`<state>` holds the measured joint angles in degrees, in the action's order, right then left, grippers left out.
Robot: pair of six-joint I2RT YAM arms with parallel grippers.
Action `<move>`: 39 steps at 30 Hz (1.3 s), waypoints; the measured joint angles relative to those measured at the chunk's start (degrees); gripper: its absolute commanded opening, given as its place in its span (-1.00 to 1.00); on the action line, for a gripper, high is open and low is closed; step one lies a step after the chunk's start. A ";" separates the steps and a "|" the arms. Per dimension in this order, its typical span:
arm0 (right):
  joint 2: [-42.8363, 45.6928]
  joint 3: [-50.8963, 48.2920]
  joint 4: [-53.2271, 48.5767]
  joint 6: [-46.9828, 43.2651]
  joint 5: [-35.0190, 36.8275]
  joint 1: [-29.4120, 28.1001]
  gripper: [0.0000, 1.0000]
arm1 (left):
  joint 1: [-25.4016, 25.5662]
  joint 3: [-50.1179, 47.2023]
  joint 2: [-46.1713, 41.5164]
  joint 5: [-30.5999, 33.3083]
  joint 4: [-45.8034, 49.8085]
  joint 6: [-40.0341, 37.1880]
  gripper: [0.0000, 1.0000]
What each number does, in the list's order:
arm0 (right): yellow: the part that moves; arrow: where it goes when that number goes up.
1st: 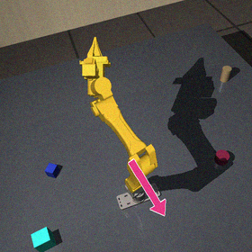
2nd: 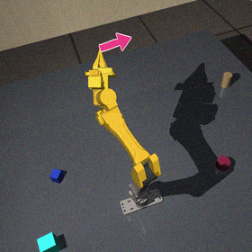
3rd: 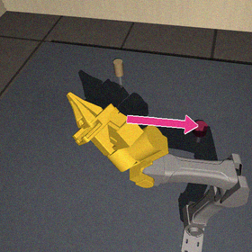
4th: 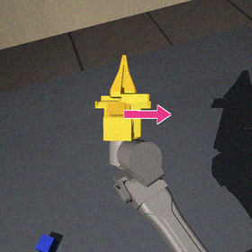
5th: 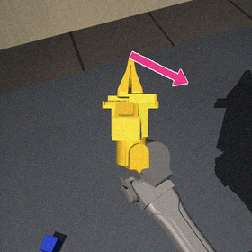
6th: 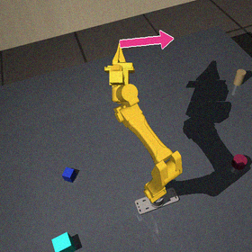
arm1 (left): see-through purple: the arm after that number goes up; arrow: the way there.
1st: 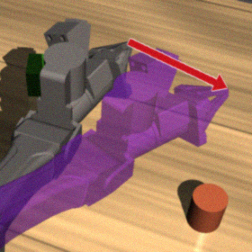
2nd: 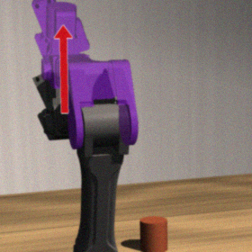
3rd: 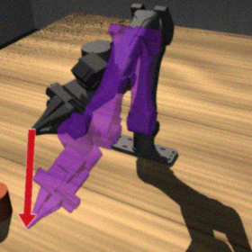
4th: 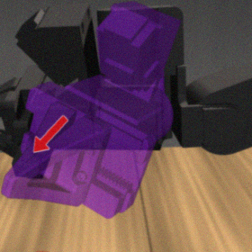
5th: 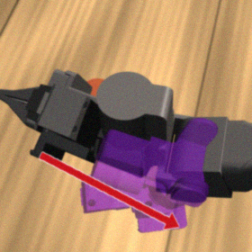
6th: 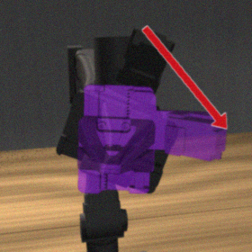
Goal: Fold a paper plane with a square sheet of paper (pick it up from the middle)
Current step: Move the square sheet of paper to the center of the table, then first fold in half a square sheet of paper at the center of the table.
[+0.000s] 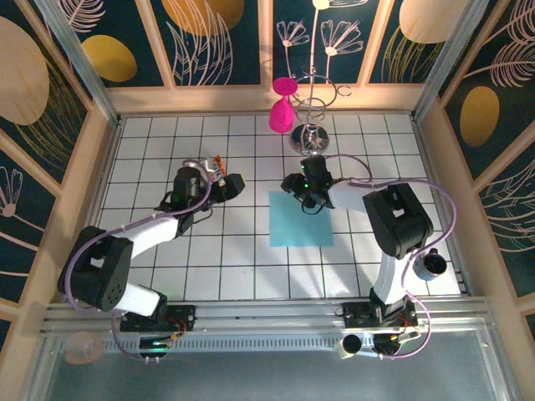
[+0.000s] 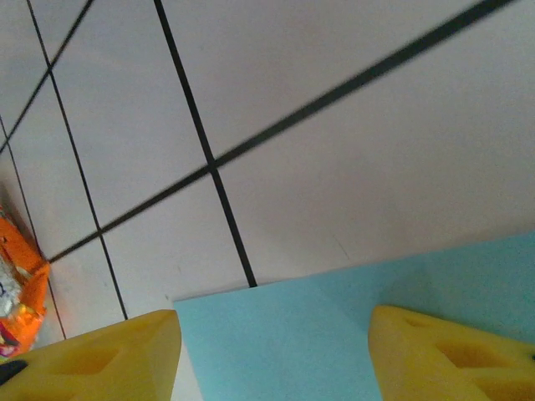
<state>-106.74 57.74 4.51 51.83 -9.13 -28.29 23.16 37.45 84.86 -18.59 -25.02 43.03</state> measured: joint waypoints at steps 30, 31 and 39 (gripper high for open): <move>11.89 -11.98 -9.09 -15.04 -6.93 9.27 -0.09 | 19.12 22.10 22.51 2.03 11.78 10.03 0.68; 11.74 -11.80 -9.07 -14.95 -6.54 8.79 -0.09 | 19.12 22.12 22.51 2.34 12.37 10.08 0.68; 10.51 -11.76 -5.64 -8.96 -6.10 3.32 -0.11 | 19.12 21.64 21.70 7.72 19.02 9.53 0.73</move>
<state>-96.23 45.98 -1.13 42.87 -15.22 -24.97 42.28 59.09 106.56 -10.87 -6.00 52.56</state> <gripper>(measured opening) 0.448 0.859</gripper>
